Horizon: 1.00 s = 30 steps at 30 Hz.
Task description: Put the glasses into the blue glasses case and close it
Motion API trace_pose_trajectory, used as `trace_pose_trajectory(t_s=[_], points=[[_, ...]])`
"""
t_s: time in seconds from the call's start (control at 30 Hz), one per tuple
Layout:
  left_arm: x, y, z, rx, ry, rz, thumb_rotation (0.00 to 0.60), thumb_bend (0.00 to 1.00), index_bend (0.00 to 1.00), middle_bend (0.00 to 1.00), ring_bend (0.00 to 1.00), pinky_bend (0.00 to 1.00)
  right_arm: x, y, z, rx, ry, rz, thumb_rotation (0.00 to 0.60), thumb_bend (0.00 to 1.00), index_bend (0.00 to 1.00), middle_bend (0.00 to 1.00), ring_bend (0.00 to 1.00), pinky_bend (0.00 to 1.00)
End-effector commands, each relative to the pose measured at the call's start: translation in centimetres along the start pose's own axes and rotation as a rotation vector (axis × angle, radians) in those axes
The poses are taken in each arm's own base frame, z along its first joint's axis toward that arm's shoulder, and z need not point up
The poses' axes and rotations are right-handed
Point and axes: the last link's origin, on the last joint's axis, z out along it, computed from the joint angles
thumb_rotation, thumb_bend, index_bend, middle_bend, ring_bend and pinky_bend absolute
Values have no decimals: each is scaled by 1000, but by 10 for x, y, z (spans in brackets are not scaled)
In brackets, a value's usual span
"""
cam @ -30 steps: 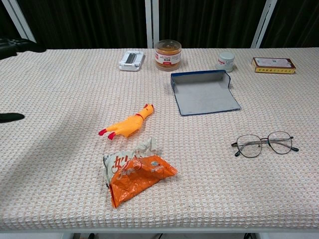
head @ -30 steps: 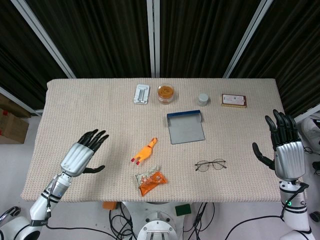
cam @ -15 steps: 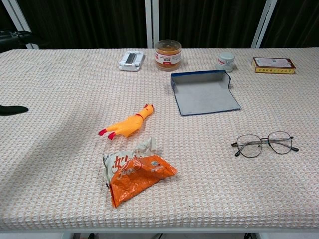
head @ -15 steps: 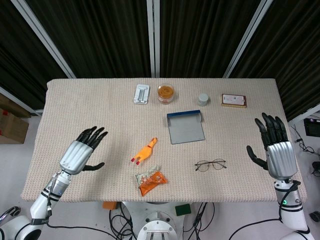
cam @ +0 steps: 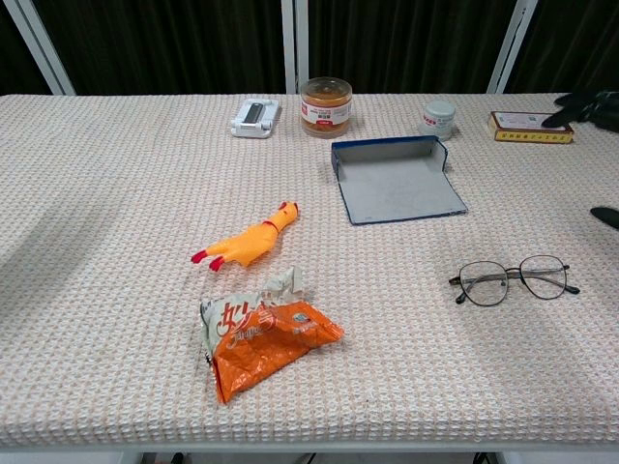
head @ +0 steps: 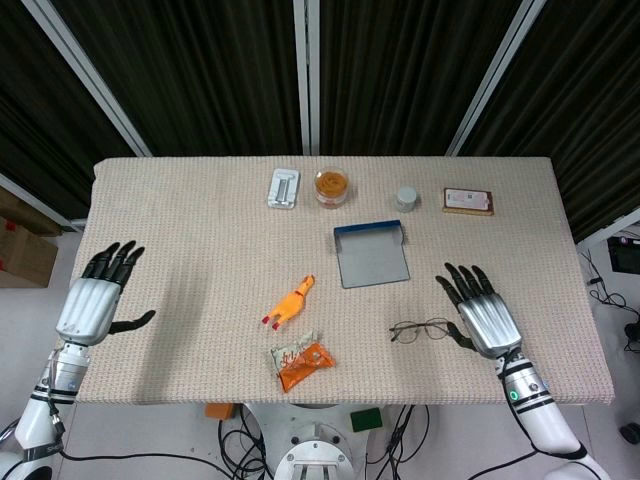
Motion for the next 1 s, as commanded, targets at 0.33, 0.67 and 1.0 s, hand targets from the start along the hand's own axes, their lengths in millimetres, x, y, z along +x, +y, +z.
trace_pose_trajectory(t_s=[0.33,0.67,1.0], points=[[-3,-29,-20,86,18,-36,456,133,55,43,0,130,-52,-31,21,52,-187,-35,600,397,174,0,0,0],[-7,-29,-19,58,26,-56,542,133,75,42,0,130,-58,-31,26,42,-169,-49,600,398,255,0,0,0],[-8,-31,-19,54,17,-55,554,133,81,43,0,130,-64,-31,33,40,-121,-50,600,438,446,0,0,0]])
